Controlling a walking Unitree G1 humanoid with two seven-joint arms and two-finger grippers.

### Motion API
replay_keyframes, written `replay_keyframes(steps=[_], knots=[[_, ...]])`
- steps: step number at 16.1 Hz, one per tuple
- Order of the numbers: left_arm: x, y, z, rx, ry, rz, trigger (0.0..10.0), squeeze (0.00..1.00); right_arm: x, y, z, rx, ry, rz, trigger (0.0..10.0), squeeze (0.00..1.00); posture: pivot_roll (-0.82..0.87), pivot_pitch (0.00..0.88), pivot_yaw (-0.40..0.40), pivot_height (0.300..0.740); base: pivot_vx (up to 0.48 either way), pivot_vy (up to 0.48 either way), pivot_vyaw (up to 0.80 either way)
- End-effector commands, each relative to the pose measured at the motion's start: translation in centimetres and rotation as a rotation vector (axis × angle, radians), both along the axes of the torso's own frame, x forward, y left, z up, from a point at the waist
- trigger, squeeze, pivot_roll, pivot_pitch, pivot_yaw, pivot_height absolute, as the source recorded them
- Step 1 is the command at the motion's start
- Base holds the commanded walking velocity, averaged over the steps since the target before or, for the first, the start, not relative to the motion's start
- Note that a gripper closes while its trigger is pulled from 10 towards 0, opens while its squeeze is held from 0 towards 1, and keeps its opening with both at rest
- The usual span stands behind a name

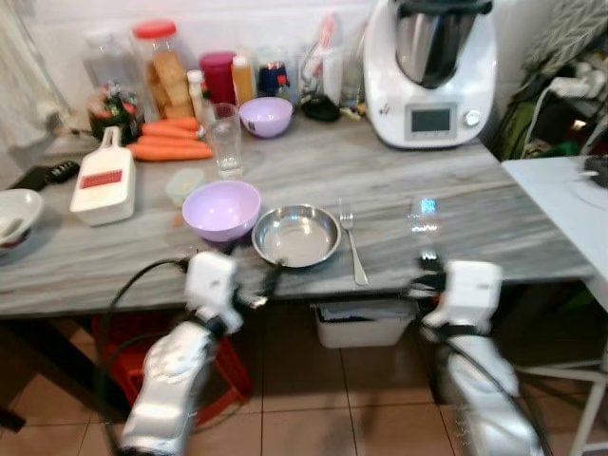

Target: Setting the table

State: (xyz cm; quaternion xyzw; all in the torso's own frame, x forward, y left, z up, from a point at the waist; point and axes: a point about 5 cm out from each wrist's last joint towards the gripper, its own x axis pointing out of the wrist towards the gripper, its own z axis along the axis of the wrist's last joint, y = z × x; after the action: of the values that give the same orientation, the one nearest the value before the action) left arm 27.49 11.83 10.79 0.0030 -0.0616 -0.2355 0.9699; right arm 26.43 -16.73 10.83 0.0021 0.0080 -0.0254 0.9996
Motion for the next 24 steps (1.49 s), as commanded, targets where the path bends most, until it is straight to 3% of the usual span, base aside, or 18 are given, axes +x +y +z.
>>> replay_keyframes(steps=[1, 7, 11, 14, 19, 20, 21, 24], knots=[[-0.1, 1.1, -0.3, 0.019, 0.013, 0.024, 10.0, 0.0, 0.2, 1.2, 0.6, 0.02, -0.03, 0.032, 10.0, 0.0, 0.0, 0.0, 0.037, 0.74, 0.368, 0.0, 0.0], [-0.6, 1.4, -0.5, 0.006, 0.029, 0.048, 10.0, 0.0, 0.2, 1.3, 0.3, 0.017, -0.019, 0.04, 10.0, 0.0, 0.01, 0.0, 0.037, 0.74, 0.12, 0.0, 0.0], [-1.8, 2.6, -1.1, 0.043, 0.041, 0.077, 10.0, 0.0, 0.1, 1.2, 0.1, 0.012, -0.012, 0.039, 10.0, 0.0, 0.01, 0.0, 0.038, 0.74, 0.0, 0.0, 0.0], [-3.6, 3.9, -1.6, 0.067, 0.065, 0.009, 10.0, 0.0, 0.5, 0.4, -0.7, -0.013, 0.055, 0.037, 10.0, 0.0, 0.01, 0.0, 0.033, 0.74, 0.0, 0.0, 0.0], [-4.4, 3.7, -1.6, 0.041, 0.095, -0.1, 10.0, 0.0, 1.8, -1.1, -1.5, 0.005, 0.132, 0.0, 10.0, 0.0, 0.03, 0.0, 0.027, 0.74, 0.0, 0.0, 0.0], [-4.5, 3.7, -1.6, 0.037, 0.105, -0.129, 10.0, 0.0, 2.4, -1.5, -2.0, 0.08, 0.182, -0.031, 10.0, 0.0, 0.03, 0.0, 0.031, 0.74, 0.0, 0.0, 0.0], [-4.6, 3.7, -1.6, 0.04, 0.11, -0.149, 10.0, 0.0, 2.9, -1.7, -2.3, 0.078, 0.207, -0.042, 10.0, 0.0, 0.02, 0.0, 0.032, 0.74, 0.0, 0.0, 0.0], [-4.9, 3.8, -1.7, 0.047, 0.124, -0.196, 10.0, 0.0, 4.4, -0.9, -2.3, 0.077, 0.233, -0.007, 10.0, 0.0, 0.02, 0.0, 0.031, 0.74, 0.0, 0.0, 0.0]])
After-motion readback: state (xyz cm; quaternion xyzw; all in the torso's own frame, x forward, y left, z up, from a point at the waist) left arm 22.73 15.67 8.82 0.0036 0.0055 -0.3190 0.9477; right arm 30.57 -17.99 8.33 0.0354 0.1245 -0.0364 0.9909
